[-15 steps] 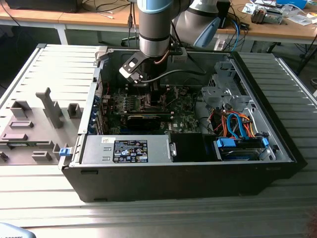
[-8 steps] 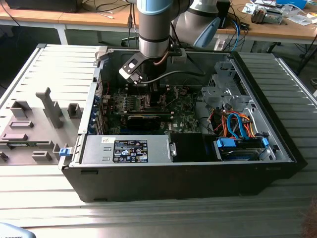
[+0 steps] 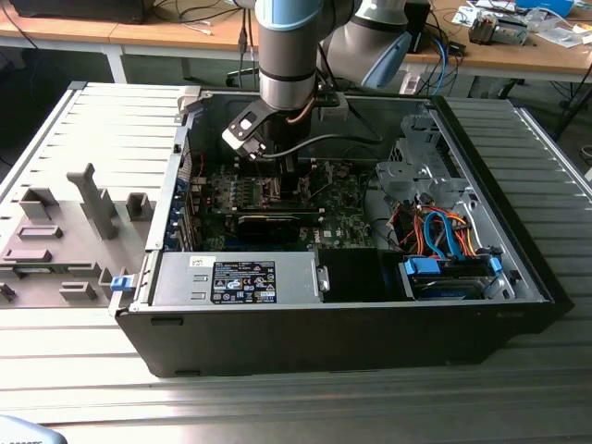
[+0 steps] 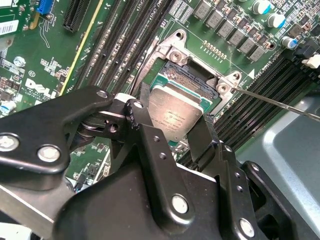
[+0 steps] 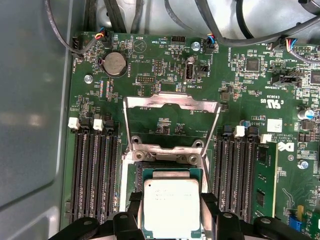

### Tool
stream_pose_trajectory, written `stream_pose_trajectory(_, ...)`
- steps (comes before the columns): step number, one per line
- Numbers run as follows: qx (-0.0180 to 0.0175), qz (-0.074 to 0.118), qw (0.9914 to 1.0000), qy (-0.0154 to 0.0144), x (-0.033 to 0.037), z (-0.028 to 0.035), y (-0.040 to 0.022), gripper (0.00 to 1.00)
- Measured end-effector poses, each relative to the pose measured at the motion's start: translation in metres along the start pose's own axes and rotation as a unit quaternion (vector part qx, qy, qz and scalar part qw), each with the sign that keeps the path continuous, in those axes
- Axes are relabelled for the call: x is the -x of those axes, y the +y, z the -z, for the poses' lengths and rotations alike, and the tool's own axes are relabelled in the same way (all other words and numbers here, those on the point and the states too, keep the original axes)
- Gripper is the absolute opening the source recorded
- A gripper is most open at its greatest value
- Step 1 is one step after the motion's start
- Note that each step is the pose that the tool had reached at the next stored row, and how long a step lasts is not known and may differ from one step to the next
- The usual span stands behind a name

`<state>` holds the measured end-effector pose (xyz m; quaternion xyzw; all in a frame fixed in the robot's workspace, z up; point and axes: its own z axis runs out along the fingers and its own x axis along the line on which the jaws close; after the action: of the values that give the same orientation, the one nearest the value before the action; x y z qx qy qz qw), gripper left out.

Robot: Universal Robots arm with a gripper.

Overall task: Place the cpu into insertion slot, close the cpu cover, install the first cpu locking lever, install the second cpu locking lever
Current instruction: 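Place the cpu into insertion slot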

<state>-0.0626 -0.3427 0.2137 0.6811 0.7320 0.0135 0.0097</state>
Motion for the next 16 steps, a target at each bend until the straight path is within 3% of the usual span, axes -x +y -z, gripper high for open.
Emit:
stream_pose_trajectory(7,-0.0001,-0.001,1.0,-0.0002,-0.0012,-0.003,0.0,0.55)
stream_pose_trajectory(16,0.0,-0.021,0.99979,-0.0009,-0.0028,-0.0068,-0.0002,0.55)
